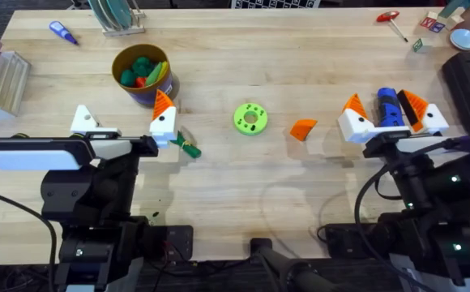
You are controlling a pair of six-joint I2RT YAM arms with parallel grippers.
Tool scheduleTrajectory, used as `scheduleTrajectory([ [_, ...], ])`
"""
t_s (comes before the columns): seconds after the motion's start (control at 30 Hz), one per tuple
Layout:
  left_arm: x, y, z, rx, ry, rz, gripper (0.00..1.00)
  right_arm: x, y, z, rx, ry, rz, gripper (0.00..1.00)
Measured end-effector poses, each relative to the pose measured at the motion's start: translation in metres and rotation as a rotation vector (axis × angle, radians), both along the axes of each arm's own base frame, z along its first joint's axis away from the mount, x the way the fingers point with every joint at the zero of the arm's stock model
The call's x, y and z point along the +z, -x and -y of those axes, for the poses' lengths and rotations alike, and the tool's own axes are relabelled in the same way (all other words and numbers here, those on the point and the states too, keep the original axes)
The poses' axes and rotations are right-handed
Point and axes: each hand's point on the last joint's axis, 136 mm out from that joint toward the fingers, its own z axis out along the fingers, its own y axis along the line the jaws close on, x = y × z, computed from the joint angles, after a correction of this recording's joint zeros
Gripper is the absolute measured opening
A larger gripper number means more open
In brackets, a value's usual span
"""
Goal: Pick up the gripper from the table and insert it into the empty holder that is missing its gripper. Then pick up a screw, insert it into the mounting hole, and use the screwdriver to tighten it. Finally, clean up the table by picking up the vegetable and placing it into the bucket.
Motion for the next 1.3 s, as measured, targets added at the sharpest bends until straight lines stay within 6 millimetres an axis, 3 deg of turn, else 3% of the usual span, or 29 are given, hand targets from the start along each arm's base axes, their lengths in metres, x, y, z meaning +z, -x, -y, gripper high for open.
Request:
scheduleTrajectory([
  [0.17, -0.009, 0.000, 0.003, -0.018, 0.004, -0.038, 0.975, 0.000, 0.000, 0.000, 0.000, 0.000, 0.000, 0.978],
  [0.47, -0.002, 0.000, 0.004, -0.022, 0.008, -0.010, 0.975, 0.000, 0.000, 0.000, 0.000, -0.001, 0.000, 0.980],
  [0.6, 0.000, 0.001, 0.018, -0.102, 0.010, -0.001, 0.975, -0.001, 0.000, 0.000, -0.002, -0.017, -0.007, 0.980],
  [0.7, -0.012, 0.005, 0.026, -0.151, 0.018, -0.085, 0.976, -0.004, 0.006, 0.000, -0.005, -0.032, -0.081, 0.980],
  [0.8, -0.010, 0.014, 0.027, -0.156, 0.020, -0.193, 0.976, -0.009, 0.017, 0.001, -0.015, -0.038, -0.207, 0.980],
  [1.03, 0.038, 0.026, 0.027, -0.158, 0.017, -0.407, 0.976, 0.025, 0.036, 0.002, -0.025, -0.040, -0.402, 0.980],
  [1.3, 0.058, 0.019, 0.027, -0.157, 0.038, -0.749, 0.977, 0.068, 0.034, 0.002, -0.028, -0.038, -0.547, 0.980],
])
